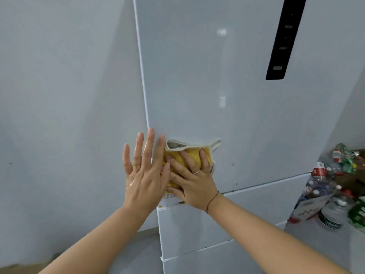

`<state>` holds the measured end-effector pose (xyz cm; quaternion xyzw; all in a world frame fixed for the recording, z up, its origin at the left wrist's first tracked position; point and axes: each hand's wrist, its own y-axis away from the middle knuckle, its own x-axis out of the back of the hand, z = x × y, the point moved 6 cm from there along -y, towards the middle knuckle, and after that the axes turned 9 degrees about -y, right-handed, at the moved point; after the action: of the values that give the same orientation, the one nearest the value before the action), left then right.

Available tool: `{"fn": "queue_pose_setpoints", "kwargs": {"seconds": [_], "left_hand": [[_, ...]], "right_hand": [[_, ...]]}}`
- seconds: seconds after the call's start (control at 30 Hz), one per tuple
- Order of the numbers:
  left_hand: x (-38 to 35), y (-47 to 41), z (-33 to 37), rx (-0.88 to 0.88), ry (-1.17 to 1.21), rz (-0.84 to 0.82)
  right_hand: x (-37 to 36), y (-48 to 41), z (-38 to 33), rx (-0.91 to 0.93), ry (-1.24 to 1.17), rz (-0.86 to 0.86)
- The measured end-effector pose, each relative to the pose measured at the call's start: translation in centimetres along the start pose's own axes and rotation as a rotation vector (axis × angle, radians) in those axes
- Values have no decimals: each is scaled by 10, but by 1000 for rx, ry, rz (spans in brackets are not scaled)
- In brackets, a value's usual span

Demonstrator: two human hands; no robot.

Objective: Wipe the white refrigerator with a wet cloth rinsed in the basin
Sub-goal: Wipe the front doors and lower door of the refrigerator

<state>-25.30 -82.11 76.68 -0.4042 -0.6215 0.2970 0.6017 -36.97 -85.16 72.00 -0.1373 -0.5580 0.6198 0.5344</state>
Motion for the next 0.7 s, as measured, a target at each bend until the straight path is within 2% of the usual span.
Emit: {"fn": "queue_pose_setpoints", "kwargs": {"seconds": [0.2,0.7], "left_hand": [[0,-8,32,-128,-152,5],[6,-10,45,-47,-335,-92]], "right_hand": [[28,3,65,-137,1,107],[71,82,237,-220,59,66]]}}
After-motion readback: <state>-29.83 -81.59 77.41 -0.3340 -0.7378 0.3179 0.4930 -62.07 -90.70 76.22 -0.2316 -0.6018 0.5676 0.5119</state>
